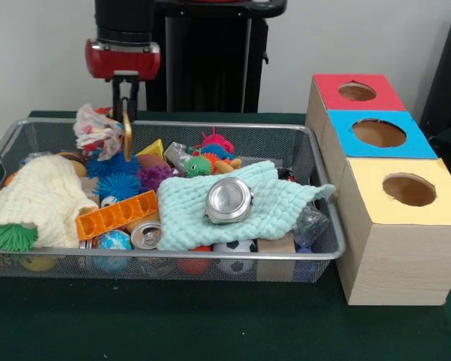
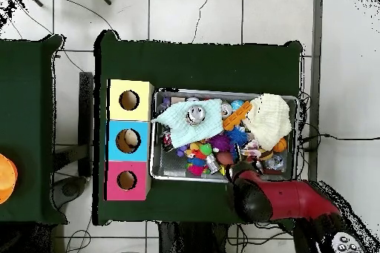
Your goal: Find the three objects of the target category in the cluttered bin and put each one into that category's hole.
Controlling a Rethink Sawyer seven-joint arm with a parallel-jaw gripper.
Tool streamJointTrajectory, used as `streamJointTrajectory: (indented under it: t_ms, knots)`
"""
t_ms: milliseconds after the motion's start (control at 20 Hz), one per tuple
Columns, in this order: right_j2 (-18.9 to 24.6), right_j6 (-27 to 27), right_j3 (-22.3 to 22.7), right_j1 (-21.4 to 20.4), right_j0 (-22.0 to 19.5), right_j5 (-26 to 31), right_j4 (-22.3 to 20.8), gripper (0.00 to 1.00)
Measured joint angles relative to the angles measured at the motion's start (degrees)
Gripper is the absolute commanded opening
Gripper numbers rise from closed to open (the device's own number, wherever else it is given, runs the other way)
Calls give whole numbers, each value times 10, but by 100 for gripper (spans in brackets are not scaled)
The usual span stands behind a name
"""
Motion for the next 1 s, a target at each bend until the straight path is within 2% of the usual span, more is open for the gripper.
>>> streamJointTrajectory:
  t_ms: [400, 600, 850, 1000]
  knots:
    - [-26, 0, 16, -42, 91, 0, 48, 0]
    - [-35, 0, 16, -40, 110, 0, 64, 0]
    - [-36, 0, 17, -27, 99, 0, 74, 0]
    - [-36, 0, 16, -13, 78, 0, 74, 0]
